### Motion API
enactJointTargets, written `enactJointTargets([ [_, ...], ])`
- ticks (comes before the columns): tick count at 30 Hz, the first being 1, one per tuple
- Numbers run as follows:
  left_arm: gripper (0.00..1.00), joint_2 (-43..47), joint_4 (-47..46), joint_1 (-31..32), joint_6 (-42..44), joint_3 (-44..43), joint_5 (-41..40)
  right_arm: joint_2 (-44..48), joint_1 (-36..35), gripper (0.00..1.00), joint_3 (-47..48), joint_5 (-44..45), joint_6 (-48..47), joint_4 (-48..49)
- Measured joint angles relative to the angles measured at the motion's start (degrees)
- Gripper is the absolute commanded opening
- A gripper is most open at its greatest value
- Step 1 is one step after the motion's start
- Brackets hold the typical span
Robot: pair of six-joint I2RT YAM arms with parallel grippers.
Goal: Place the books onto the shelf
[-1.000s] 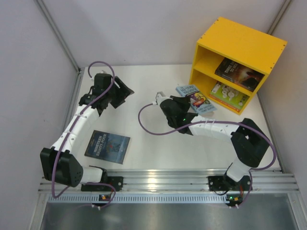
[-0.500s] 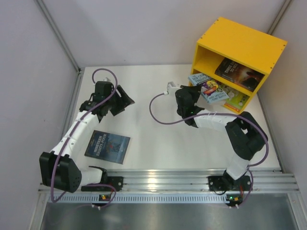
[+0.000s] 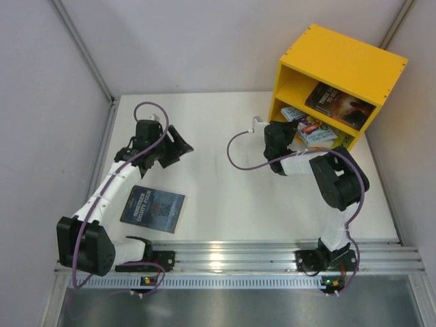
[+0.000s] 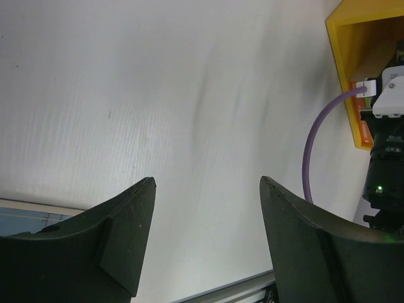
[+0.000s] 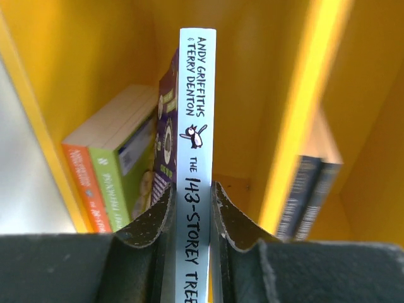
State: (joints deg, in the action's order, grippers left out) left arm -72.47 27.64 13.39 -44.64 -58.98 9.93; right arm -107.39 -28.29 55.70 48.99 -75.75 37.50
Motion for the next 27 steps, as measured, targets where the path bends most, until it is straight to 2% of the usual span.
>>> enactJointTargets([
  [4, 0.72, 0.2, -0.7, 0.0, 0.0, 1.0, 0.7, -3.0, 1.5, 0.00, -2.1, -1.0, 0.0, 2.1],
  [10, 0.72, 0.2, -1.6, 0.0, 0.2, 1.0, 1.7, -4.1, 2.4, 0.08, -2.7, -2.3, 3.7, 1.0],
  [19, 0.72, 0.2, -2.7, 0.0, 0.2, 1.8, 2.8, -4.1, 5.9, 0.18, 0.3, -3.0, 10.3, -7.0],
  [23, 0.72, 0.2, -3.0, 0.0, 0.2, 1.9, 3.3, -3.8, 7.0, 0.30, 1.0, -3.0, 12.4, -9.7],
  [27, 0.72, 0.2, -3.0, 0.0, 0.3, 1.9, 3.4, -3.1, 7.3, 0.33, 1.0, -2.6, 14.6, -14.3],
])
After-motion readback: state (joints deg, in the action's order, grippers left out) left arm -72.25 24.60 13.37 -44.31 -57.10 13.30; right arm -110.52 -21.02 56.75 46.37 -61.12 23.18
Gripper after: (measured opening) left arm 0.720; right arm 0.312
